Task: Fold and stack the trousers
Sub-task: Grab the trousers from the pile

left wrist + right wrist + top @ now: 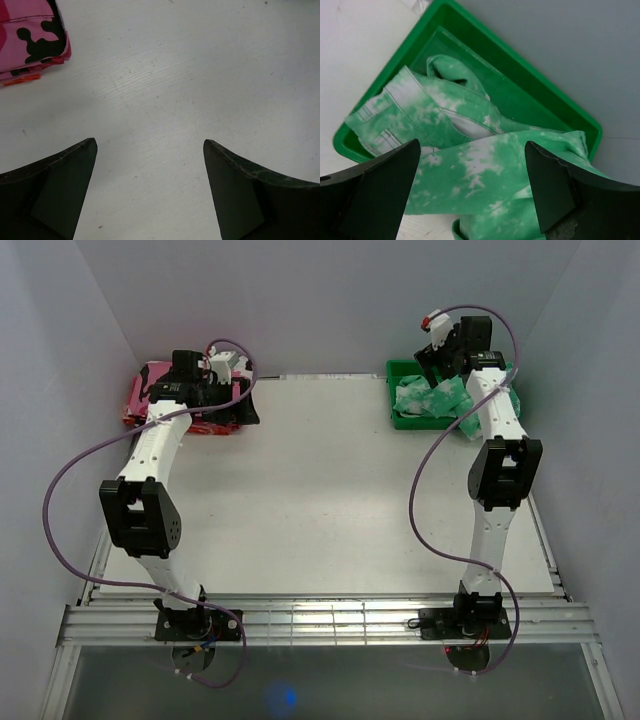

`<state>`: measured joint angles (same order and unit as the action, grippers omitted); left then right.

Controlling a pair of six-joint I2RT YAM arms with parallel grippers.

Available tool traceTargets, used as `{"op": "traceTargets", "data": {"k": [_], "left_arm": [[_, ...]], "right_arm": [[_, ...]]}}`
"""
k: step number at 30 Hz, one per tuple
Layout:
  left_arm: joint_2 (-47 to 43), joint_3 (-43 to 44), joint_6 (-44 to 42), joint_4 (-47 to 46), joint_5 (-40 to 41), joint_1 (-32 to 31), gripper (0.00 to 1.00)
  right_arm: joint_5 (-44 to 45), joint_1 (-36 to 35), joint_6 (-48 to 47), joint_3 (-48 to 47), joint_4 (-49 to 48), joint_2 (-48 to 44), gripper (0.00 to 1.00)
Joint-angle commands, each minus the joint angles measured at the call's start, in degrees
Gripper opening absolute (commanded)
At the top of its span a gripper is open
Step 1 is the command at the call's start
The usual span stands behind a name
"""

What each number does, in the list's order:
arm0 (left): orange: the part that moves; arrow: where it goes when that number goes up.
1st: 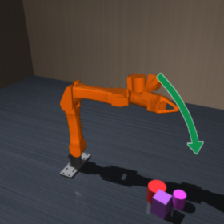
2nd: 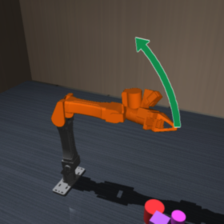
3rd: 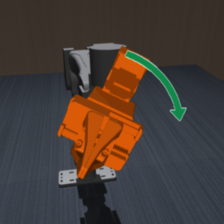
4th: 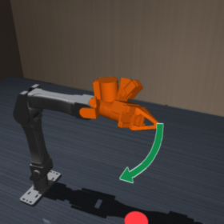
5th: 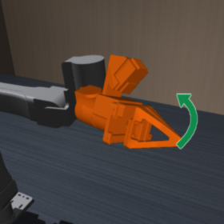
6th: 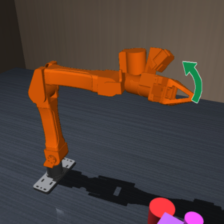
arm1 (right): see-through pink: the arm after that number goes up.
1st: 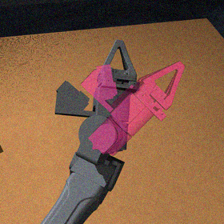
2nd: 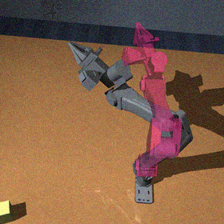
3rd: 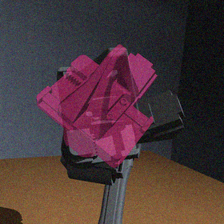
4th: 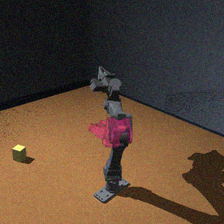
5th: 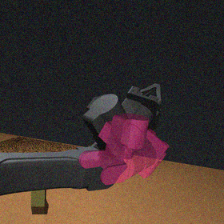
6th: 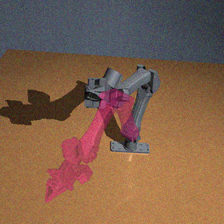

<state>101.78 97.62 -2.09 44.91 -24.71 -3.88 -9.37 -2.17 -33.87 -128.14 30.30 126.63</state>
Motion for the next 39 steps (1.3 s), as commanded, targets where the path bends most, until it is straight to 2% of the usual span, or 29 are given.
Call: {"op": "traceTargets", "data": {"k": [1, 13, 14, 16, 17, 19, 23, 24, 25, 28, 34, 39], "left_arm": [[-0.97, 0.03, 0.15, 0.80, -2.89, 2.21, 0.98], [0.97, -0.07, -0.90, 1.76, -3.50, 3.35, 0.98], [1.05, -0.07, -0.99, 1.94, -3.59, 3.35, 0.98], [0.97, -0.07, -1.43, 2.03, -3.59, 3.35, 0.98], [1.05, -0.15, -1.60, 2.03, -3.42, 3.35, 0.98], [0.97, -0.15, -1.78, 2.12, -2.89, 3.35, 0.98], [0.44, -0.33, -1.95, 2.20, -2.54, 3.35, 0.98], [0.35, -0.42, -2.04, 2.20, -2.45, 3.35, 0.98], [0.27, -0.50, -2.04, 2.29, -2.27, 3.35, 0.98], [0.00, -0.86, -2.04, 2.20, -1.75, 3.35, 0.98], [-0.53, -1.56, -2.04, 2.12, -1.92, 3.35, 0.98], [-0.44, -1.47, -1.69, 1.94, -1.05, 3.35, 0.98]], "right_arm": [[-1.09, -0.20, -8.31, -2.73, 5.56, 4.23, 0.90], [-2.94, -0.20, -8.49, 1.14, 1.25, 13.28, 0.90], [-2.07, -0.20, -8.84, 1.05, 1.07, 13.90, 0.91], [-1.62, -0.02, -9.46, 0.70, 0.99, 15.48, 0.99], [-1.62, 0.06, -9.38, 0.52, 0.55, 15.84, 0.87], [-1.62, 0.33, -8.50, -0.18, 0.02, 16.89, 0.74], [-0.75, 0.86, -6.39, -1.77, -1.04, 16.99, 0.17], [-0.57, 0.94, -6.47, -1.77, -1.30, 16.81, 0.11], [-0.57, 1.12, -6.39, -1.77, -1.47, 16.03, 0.08], [-1.09, 1.38, -3.58, -0.98, -3.67, 12.44, 0.08], [-7.50, 3.93, 4.42, 2.27, -10.60, 2.50, 0.08], [-10.32, 4.81, 8.55, 0.79, -12.64, -1.47, 0.08]]}}
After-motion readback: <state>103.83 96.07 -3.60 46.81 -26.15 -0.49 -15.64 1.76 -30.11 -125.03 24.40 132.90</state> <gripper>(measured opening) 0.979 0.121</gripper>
